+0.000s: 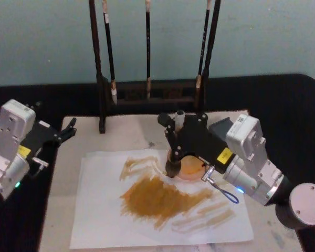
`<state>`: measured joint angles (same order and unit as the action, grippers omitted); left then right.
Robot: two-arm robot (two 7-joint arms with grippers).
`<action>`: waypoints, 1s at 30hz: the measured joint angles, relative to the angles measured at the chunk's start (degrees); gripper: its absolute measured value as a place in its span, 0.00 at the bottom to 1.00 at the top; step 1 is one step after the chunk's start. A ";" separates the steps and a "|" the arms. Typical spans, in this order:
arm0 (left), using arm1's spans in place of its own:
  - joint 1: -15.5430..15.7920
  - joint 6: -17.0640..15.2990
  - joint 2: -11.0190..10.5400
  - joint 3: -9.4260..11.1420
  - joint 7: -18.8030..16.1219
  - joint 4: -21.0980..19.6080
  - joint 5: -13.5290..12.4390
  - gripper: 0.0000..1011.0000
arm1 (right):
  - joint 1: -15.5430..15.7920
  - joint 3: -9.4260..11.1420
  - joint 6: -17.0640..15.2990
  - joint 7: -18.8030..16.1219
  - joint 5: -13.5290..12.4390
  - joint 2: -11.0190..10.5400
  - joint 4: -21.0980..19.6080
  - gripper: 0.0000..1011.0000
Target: Pick up the brush from the inkstone, write on the paper, then place the brush back to its original position.
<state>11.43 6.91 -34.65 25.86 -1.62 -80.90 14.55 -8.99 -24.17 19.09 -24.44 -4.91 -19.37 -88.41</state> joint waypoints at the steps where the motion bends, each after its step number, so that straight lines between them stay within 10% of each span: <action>1: 0.00 0.00 0.00 0.00 0.00 0.00 0.00 1.00 | 0.25 0.08 -0.11 -0.02 0.03 -0.19 -0.31 0.00; 30: 0.00 0.00 0.00 0.00 0.00 0.00 0.00 1.00 | 5.54 2.01 -1.54 0.40 1.25 -4.03 -7.14 0.00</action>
<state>11.43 6.91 -34.64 25.86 -1.62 -80.90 14.55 -3.44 -22.17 17.55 -24.04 -3.67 -23.39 -95.54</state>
